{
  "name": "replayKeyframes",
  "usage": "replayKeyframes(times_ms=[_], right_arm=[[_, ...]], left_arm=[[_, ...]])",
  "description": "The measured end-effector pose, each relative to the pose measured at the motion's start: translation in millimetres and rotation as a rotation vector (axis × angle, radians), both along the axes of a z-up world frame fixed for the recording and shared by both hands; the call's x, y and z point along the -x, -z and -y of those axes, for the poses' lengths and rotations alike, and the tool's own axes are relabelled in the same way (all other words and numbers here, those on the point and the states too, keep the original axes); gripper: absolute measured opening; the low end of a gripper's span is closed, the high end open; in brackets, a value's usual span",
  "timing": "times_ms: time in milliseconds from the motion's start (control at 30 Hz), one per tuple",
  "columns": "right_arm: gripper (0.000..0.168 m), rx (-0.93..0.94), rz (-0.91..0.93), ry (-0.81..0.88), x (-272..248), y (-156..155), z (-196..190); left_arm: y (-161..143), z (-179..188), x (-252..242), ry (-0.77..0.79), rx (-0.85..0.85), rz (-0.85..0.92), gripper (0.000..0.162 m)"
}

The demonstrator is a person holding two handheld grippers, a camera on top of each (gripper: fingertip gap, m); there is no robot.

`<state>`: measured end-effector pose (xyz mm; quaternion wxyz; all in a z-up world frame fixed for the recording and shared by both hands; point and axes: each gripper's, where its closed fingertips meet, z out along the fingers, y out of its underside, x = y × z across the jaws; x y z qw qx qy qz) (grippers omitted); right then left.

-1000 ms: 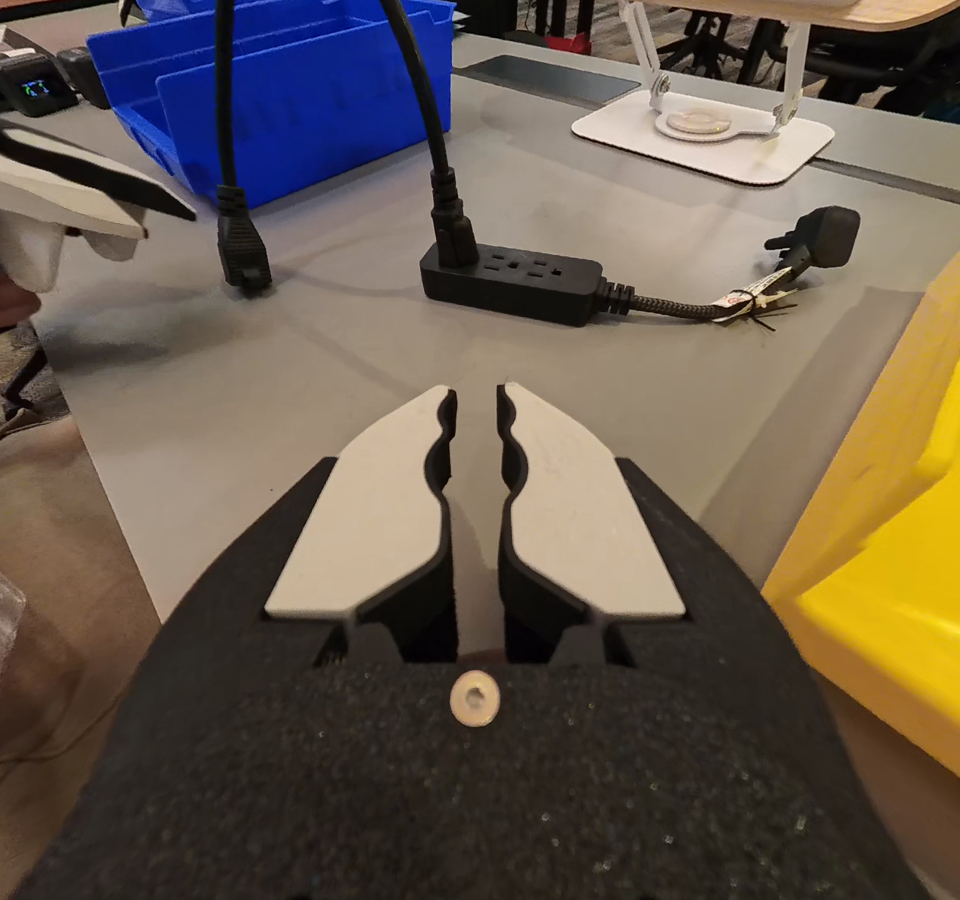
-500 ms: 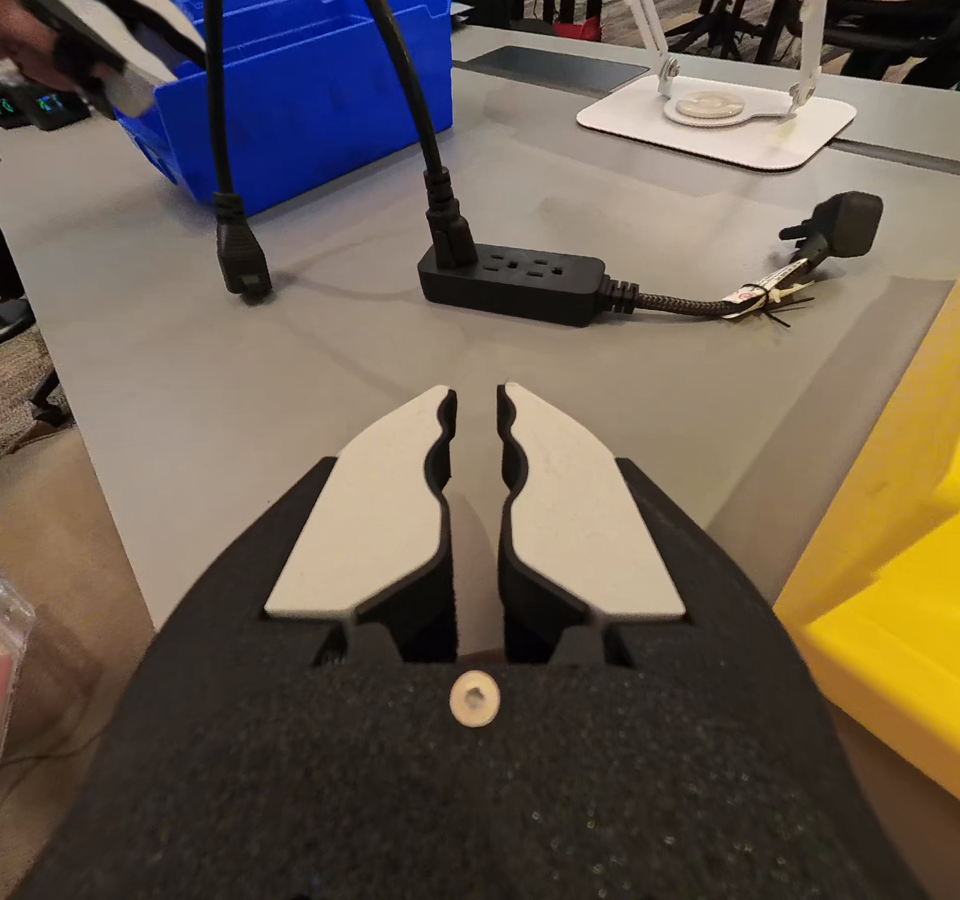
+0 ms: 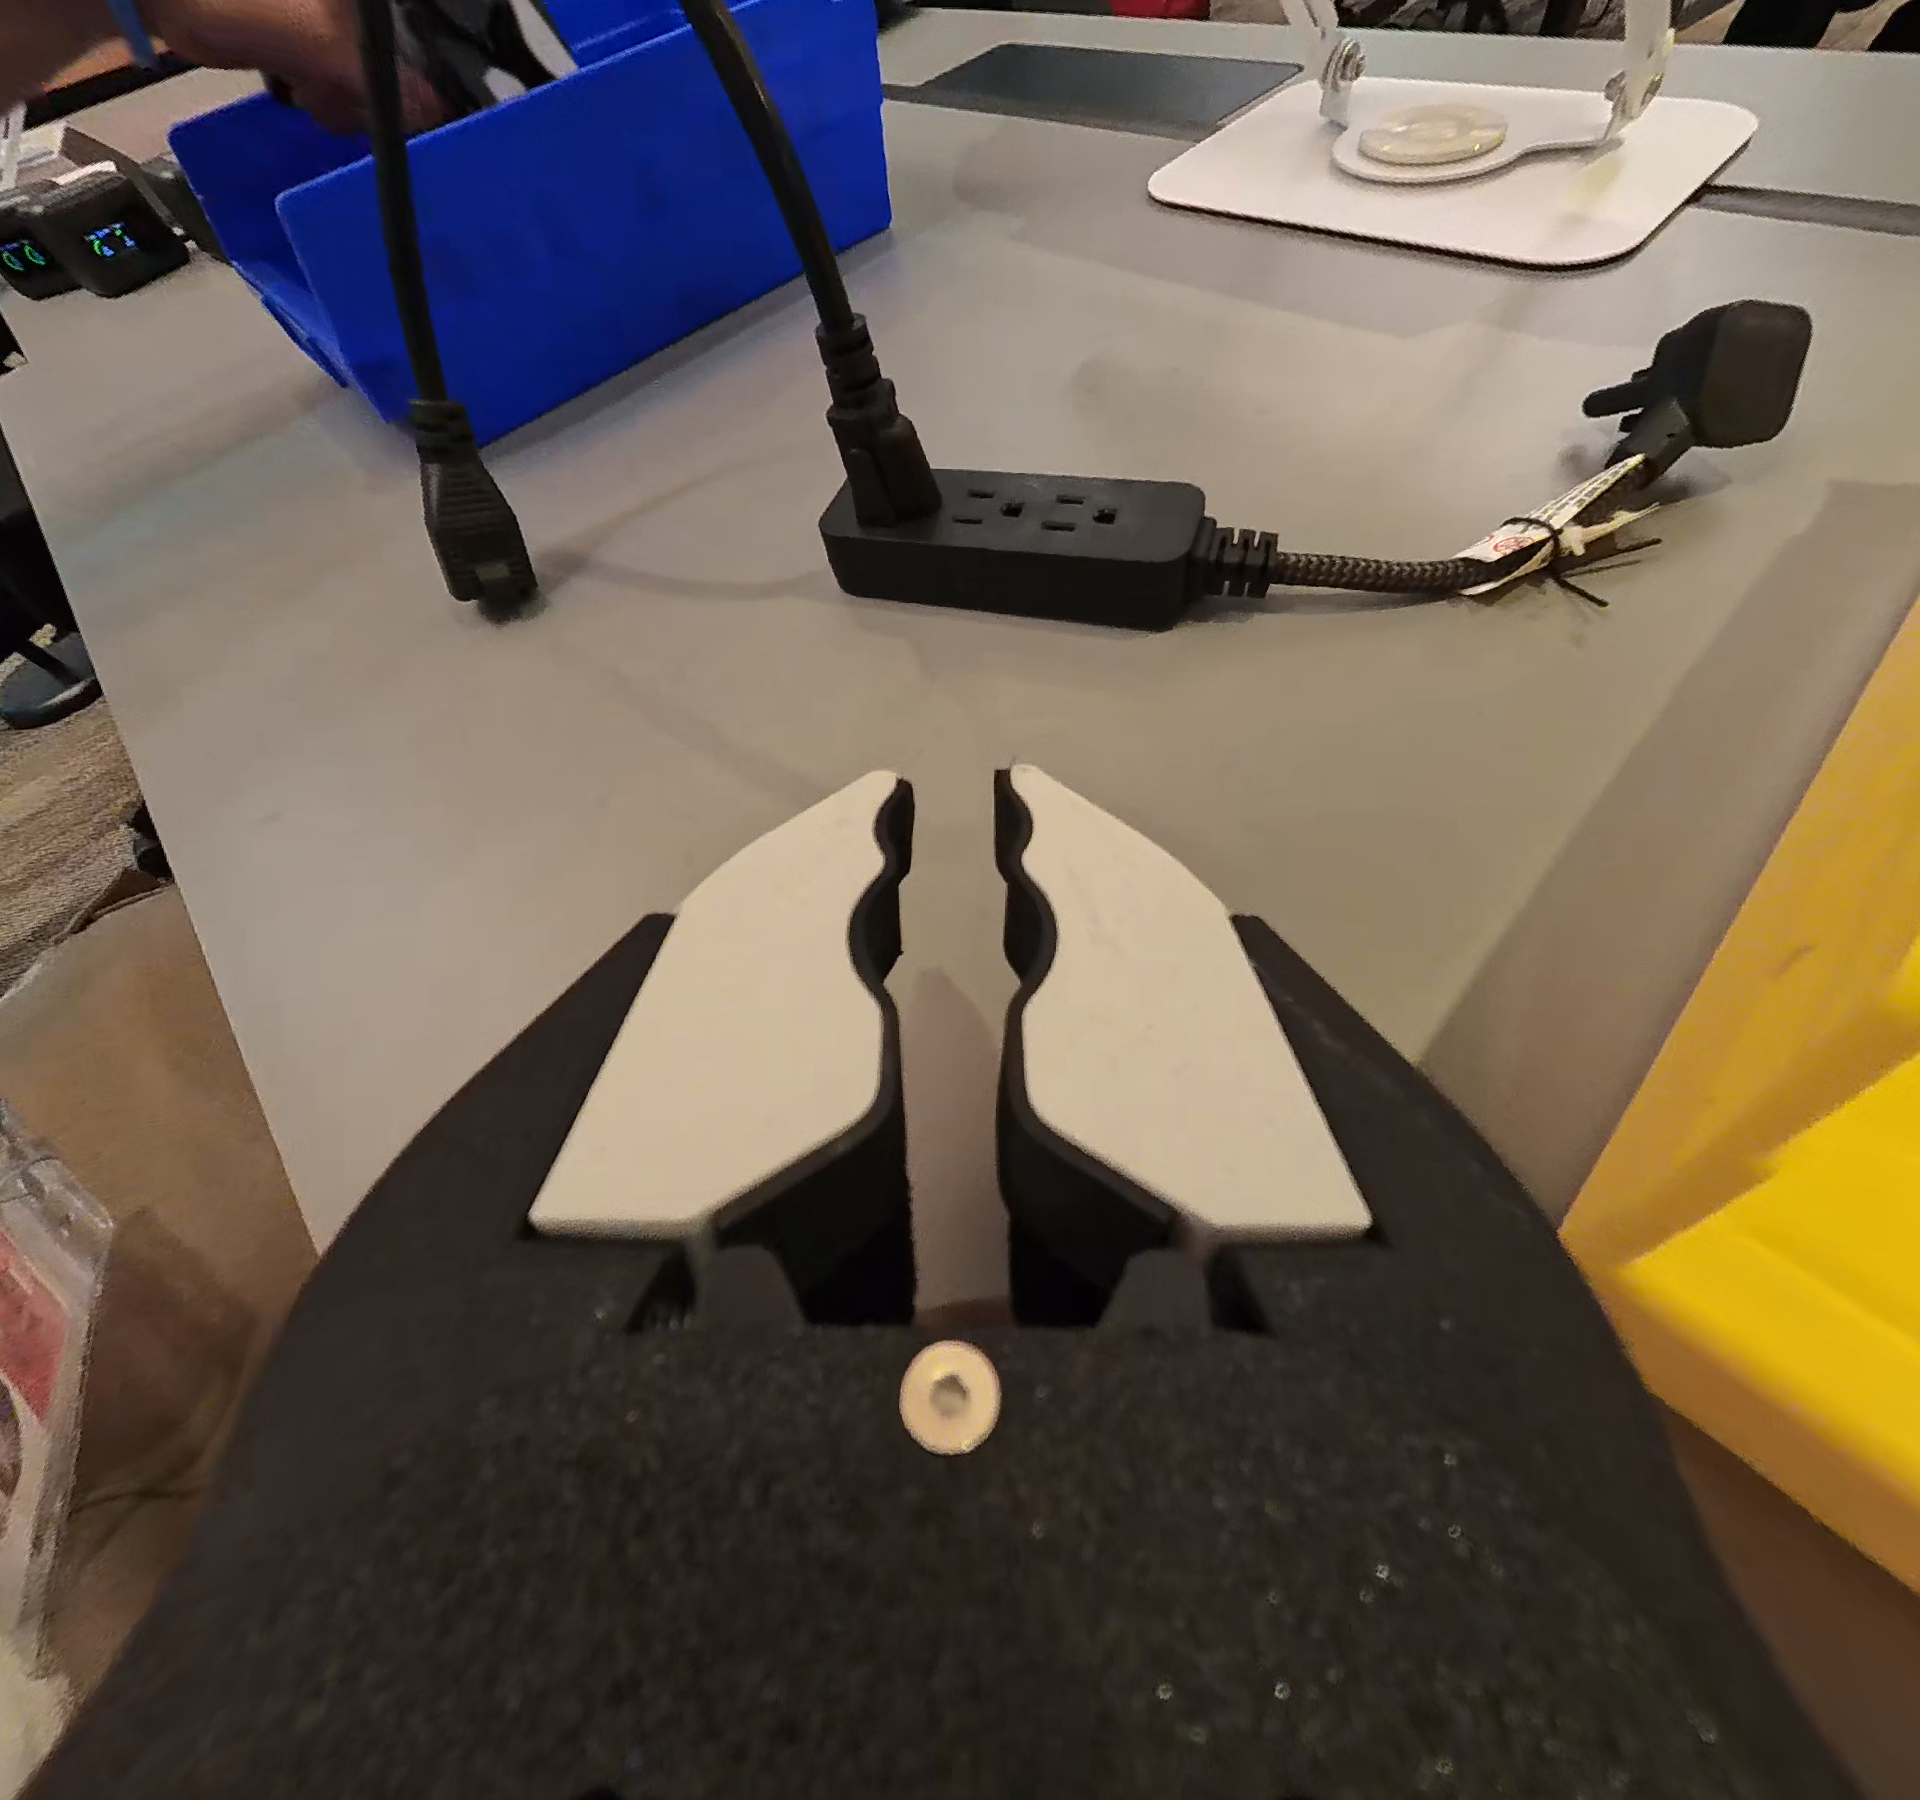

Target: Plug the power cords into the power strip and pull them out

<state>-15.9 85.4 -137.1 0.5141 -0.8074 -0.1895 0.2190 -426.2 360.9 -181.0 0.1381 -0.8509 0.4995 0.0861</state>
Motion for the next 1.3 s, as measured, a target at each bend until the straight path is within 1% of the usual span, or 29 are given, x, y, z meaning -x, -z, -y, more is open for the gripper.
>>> replayKeyframes(times_ms=[33, 67, 100, 133, 200, 300, 367, 433, 500, 567, 600, 633, 667, 733, 767, 833, 867, 933, 1000, 1100, 1167, 1200, 1233, 1300], right_arm=[[0.014, 0.002, 0.000, -0.002, 0, 0, 0], [0.014, 0.001, -0.001, -0.004, 0, 0, 0], [0.014, -0.001, -0.001, -0.005, 0, 0, 0], [0.014, -0.001, -0.002, -0.007, 1, 0, 1], [0.014, -0.001, -0.004, -0.012, 1, 0, 1], [0.014, -0.006, -0.006, -0.017, 2, -1, 2], [0.014, -0.011, -0.006, -0.017, 2, -2, 3], [0.014, -0.011, -0.007, -0.021, 3, -2, 4], [0.014, -0.016, -0.004, -0.025, 4, -2, 6], [0.014, -0.021, 0.005, -0.031, 5, -2, 8], [0.014, -0.023, 0.010, -0.035, 6, -2, 8], [0.014, -0.025, 0.016, -0.038, 7, -2, 9], [0.014, -0.029, 0.022, -0.041, 8, -2, 9], [0.015, -0.050, 0.013, -0.051, 12, -7, 11], [0.016, -0.075, -0.018, -0.067, 17, -14, 12], [0.017, -0.122, -0.123, -0.131, 33, -40, 14], [0.017, -0.136, -0.147, -0.160, 42, -53, 11], [0.024, -0.149, -0.169, -0.233, 67, -80, 0], [0.033, -0.141, -0.189, -0.344, 105, -110, -15], [0.038, -0.165, -0.107, -0.406, 160, -156, -60], [0.034, -0.170, -0.093, -0.389, 191, -191, -99], [0.035, -0.137, -0.091, -0.388, 207, -201, -117], [0.037, -0.083, -0.085, -0.400, 224, -205, -135], [0.040, 0.027, -0.075, -0.398, 250, -201, -168]], left_arm=[[4, -5, 0, -0.012, 0.002, -0.019, 0.045], [6, -11, -2, -0.025, 0.003, -0.018, 0.030], [7, -15, -4, -0.039, 0.004, -0.012, 0.025], [8, -19, -3, -0.052, -0.004, -0.021, 0.016], [10, -24, 1, -0.036, -0.039, -0.056, 0.014], [2, -19, 2, -0.022, -0.072, -0.081, 0.010], [-20, -16, 3, -0.007, -0.163, -0.085, 0.009], [-57, -13, 4, -0.021, -0.297, -0.060, 0.008], [-101, -12, 6, -0.055, -0.468, 0.003, 0.008], [-145, -13, 13, -0.121, -0.675, 0.075, 0.008], [-161, -11, 15, -0.147, -0.763, 0.119, 0.008], [-171, -7, 15, -0.157, -0.827, 0.159, 0.009], [-174, -3, 14, -0.161, -0.863, 0.189, 0.008], [-169, 5, 9, -0.159, -0.891, 0.230, 0.008], [-166, 9, 6, -0.152, -0.891, 0.255, 0.008], [-155, 16, -6, -0.147, -0.855, 0.333, 0.008], [-150, 19, -12, -0.144, -0.831, 0.363, 0.008], [-145, 23, -19, -0.132, -0.848, 0.365, 0.008], [-147, 27, -26, -0.123, -0.864, 0.376, 0.008], [-151, 35, -37, -0.114, -0.851, 0.434, 0.008], [-152, 40, -42, -0.105, -0.852, 0.443, 0.008], [-153, 42, -44, -0.104, -0.850, 0.450, 0.008], [-153, 44, -45, -0.104, -0.849, 0.456, 0.008], [-154, 46, -47, -0.103, -0.854, 0.468, 0.008]])
